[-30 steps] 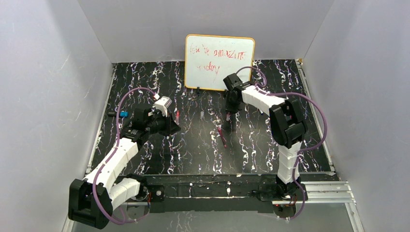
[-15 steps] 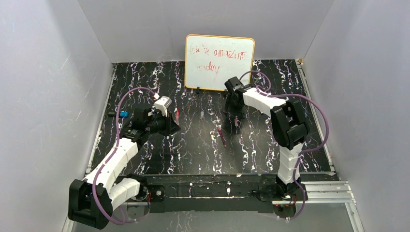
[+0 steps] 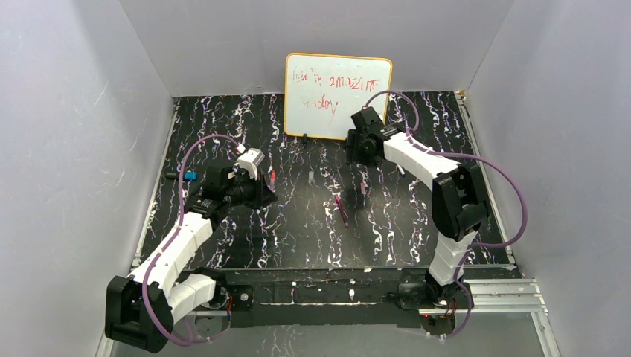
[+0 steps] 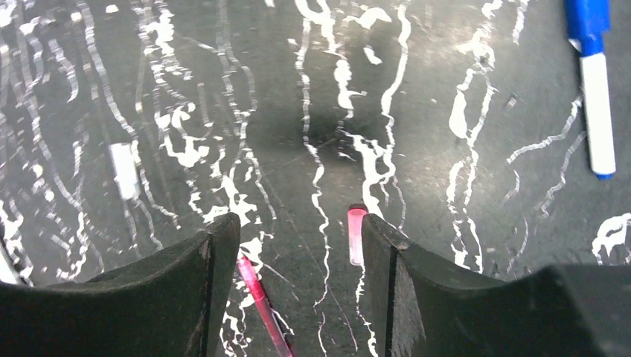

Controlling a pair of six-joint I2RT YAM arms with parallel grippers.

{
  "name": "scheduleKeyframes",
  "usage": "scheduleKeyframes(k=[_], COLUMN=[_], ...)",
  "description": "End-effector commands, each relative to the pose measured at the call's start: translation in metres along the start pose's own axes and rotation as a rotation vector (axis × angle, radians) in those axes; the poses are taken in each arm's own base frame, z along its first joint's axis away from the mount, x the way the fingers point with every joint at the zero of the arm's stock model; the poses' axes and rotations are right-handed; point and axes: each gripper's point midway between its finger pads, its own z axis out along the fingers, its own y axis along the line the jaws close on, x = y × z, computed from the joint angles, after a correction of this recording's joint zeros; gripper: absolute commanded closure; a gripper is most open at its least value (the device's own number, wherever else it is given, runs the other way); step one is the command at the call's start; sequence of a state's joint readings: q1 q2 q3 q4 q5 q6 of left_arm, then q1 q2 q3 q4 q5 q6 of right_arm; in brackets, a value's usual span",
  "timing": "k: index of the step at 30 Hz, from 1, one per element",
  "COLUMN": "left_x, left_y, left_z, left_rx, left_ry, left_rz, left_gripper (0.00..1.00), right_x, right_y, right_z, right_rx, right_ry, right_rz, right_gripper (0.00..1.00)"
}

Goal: Insert the pens into the pen caps

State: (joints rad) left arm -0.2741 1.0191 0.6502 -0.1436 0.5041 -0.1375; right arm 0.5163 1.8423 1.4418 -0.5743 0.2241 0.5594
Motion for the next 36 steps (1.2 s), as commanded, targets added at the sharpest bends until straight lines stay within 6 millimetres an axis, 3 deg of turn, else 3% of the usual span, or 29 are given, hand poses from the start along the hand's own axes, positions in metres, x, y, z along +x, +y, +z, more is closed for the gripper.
scheduleKeyframes(k=[1,3,8,15,19,28,32,36], left_x=[-0.015,-0.015,-0.014,-0.014,-0.014,-0.014,-0.015,-0.015], left_y=[-0.004,-0.003,-0.003,-0.002,-0.001,-0.003,-0.004,-0.005], left_z=[-0.006,-0.006,-0.006,-0.005,-0.007,-0.005,-0.006,-0.007], left_rx=[0.000,-0.002,-0.003,-0.007,-0.015,-0.004,0.000,0.004], left_ry=[-0.031,-0.030,-0.029,-0.025,-0.028,-0.023,-0.030,-0.032], left_rz=[0.032,0.032,0.032,0.031,0.031,0.031,0.032,0.034], left_gripper=[1.00,1.00,1.00,1.00,1.00,1.00,1.00,1.00], right_x=[-0.014,-0.018,-0.034,-0.037,-0.036,-0.001,0.020,0.036], right_y=[0.043,0.061,0.069,0.099,0.074,-0.010,-0.014,0.022], right_z=[-0.025,-0.033,-0.027,-0.016,-0.009,-0.038,-0.049,-0.069], right_rx=[-0.279,-0.371,-0.345,-0.365,-0.228,-0.009,-0.046,-0.317], right_ry=[-0.057,-0.072,-0.064,-0.026,-0.019,0.058,0.101,0.092], right_rz=[-0.161,-0.211,-0.232,-0.222,-0.212,-0.170,-0.125,-0.110], right_gripper=[0.31,0.31,0.31,0.34,0.34,0.38,0.41,0.41])
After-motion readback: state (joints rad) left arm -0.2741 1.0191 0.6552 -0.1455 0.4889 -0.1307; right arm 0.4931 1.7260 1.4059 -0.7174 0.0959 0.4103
